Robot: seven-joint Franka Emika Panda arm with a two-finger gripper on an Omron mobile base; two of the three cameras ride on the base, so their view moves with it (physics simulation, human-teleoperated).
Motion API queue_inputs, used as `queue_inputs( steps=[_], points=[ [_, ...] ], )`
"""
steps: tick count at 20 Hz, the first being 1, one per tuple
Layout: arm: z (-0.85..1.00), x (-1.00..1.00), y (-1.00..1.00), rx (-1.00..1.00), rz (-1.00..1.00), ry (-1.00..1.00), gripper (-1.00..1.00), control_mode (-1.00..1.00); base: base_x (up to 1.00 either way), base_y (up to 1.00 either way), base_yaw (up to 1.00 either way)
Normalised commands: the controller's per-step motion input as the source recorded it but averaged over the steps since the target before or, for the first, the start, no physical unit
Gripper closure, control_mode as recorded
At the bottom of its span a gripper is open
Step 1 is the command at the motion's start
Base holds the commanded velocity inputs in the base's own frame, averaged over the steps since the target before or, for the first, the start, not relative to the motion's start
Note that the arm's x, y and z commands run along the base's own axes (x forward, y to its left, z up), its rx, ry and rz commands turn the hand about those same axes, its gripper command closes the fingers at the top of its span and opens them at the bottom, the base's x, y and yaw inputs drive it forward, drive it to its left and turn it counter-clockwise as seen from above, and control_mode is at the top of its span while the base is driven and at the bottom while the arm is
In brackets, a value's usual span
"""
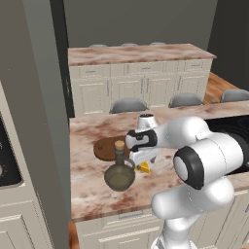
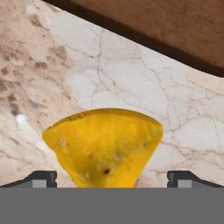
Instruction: Retrieve the reheated potato from the microwave, then place the potato, cheese, and condiment on the cutting board.
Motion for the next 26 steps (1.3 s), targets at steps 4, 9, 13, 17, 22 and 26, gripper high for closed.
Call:
queue_inputs(
  steps=[4,9,13,17,22,26],
  points=[
    [-0.08,0.02,0.01,0.0,0.0,0.0,-1.0,-1.0,0.0,0.0,0.0],
    [-0.05,0.0,0.03,0.0,0.0,0.0,-1.0,-1.0,0.0,0.0,0.0],
    [-0.04,-0.03,0.12,0.03,0.0,0.0,1.0,-1.0,0.0,0.0,0.0],
    [0.0,0.0,0.09,0.0,0.0,0.0,1.0,-1.0,0.0,0.0,0.0],
    [0.08,0.0,0.01,0.02,0.07,0.02,1.0,-1.0,0.0,0.0,0.0],
    [0.21,0.11,0.0,0.01,0.09,0.0,1.0,-1.0,0.0,0.0,0.0]
  ],
)
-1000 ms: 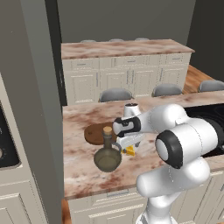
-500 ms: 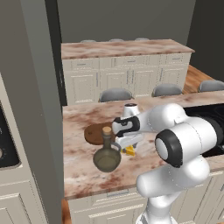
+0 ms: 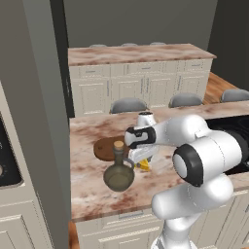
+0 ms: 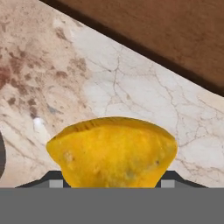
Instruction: Retrieve the reheated potato from the microwave, then place the potato, cheese, and condiment on the cutting board.
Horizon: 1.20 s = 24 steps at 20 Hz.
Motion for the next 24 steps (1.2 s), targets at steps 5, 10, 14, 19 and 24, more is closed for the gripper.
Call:
queue_inputs(
  steps=[5,10,14,19,24],
  points=[
    [0.28,0.22,0.02,0.03,0.08,0.0,1.0,-1.0,0.0,0.0,0.0],
    [0.27,0.26,0.12,0.08,0.07,0.0,1.0,-1.0,0.0,0.0,0.0],
    [0.21,0.42,0.05,0.07,0.05,0.0,1.0,-1.0,0.0,0.0,0.0],
    [0.07,0.49,0.03,0.0,0.0,0.0,1.0,-1.0,0.0,0.0,0.0],
    [-0.02,0.55,0.18,0.0,0.0,0.0,1.0,-1.0,0.0,0.0,0.0]
  ],
)
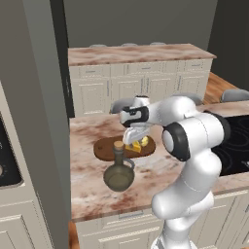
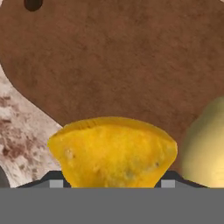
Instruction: Retrieve the reheated potato from the microwave, then place the potato, cheese, and condiment on the cutting board.
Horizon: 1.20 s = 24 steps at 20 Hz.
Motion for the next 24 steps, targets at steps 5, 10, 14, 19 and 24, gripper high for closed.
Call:
queue_inputs(
  steps=[5,10,14,19,24],
  points=[
    [-0.07,0.51,0.19,0.0,0.0,0.03,1.0,-1.0,0.0,0.0,0.0],
    [-0.15,0.42,0.03,0.0,0.0,0.0,1.0,-1.0,0.0,0.0,0.0],
    [-0.22,0.28,0.0,0.0,0.0,0.01,1.0,-1.0,0.0,0.0,0.0],
    [-0.21,0.25,0.0,0.0,0.0,0.0,1.0,-1.0,0.0,0.0,0.0],
    [-0.2,0.0,-0.01,-0.01,0.0,0.0,1.0,-1.0,0.0,0.0,0.0]
  ],
)
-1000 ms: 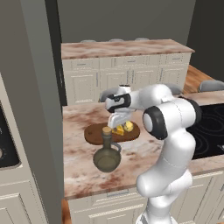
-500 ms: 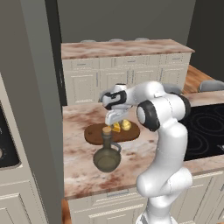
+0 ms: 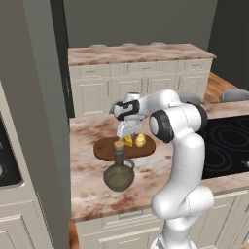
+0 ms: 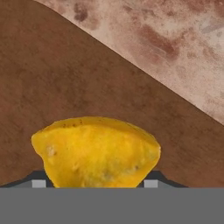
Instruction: Retrieve the reheated potato from the microwave, then place the potato, cheese, and condiment on the cutting board.
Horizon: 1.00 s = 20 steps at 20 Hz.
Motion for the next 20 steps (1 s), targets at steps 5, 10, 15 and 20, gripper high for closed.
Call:
queue_inputs(
  steps=[5,10,15,20],
  points=[
    [-0.19,-0.04,-0.09,-0.01,0.0,0.0,1.0,-1.0,0.0,0.0,0.0],
    [-0.2,-0.01,-0.07,-0.05,0.0,0.0,1.0,-1.0,0.0,0.0,0.0],
    [-0.19,-0.12,-0.03,-0.06,0.0,0.01,-1.0,-1.0,0.0,0.0,0.0],
    [-0.07,-0.11,-0.09,-0.01,-0.01,0.0,-1.0,-1.0,0.0,0.0,0.0]
  ],
)
